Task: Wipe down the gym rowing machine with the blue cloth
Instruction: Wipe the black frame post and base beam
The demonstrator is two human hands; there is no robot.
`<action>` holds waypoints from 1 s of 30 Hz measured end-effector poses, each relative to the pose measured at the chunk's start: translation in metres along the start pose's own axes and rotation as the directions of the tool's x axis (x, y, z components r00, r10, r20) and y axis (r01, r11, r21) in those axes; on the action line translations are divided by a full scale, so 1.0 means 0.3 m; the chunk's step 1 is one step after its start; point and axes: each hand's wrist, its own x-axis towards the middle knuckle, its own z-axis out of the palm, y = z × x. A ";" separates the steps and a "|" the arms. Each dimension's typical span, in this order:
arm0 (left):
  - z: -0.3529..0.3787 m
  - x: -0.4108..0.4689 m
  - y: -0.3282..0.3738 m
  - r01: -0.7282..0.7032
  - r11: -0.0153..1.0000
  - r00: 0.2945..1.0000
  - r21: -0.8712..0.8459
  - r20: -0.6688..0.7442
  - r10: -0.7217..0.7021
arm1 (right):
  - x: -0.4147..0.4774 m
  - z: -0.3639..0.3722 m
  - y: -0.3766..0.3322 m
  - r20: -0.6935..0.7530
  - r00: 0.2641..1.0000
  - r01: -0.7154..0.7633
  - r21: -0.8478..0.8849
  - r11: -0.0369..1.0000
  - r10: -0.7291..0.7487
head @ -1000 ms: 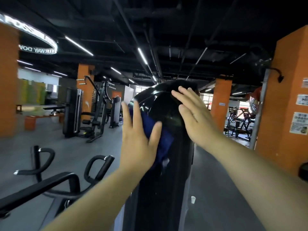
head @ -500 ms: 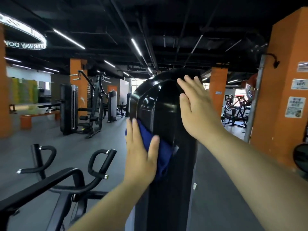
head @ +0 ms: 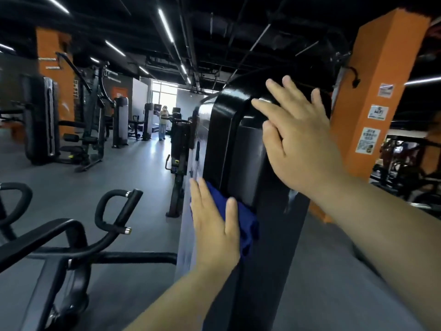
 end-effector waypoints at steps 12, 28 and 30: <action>-0.007 -0.171 -0.246 0.045 0.999 0.999 0.019 0.024 -0.046 | -0.011 0.066 -0.106 0.044 0.994 0.108 -0.289 0.951 -0.099; 0.007 -0.138 -0.203 0.299 0.944 0.951 -0.137 -0.045 -0.307 | -0.071 0.062 -0.077 0.070 0.982 0.189 -0.251 0.949 -0.177; 0.014 -0.026 -0.073 0.334 0.916 0.933 -0.220 -0.060 -0.355 | -0.071 0.058 -0.076 0.072 0.980 0.195 -0.243 0.950 -0.183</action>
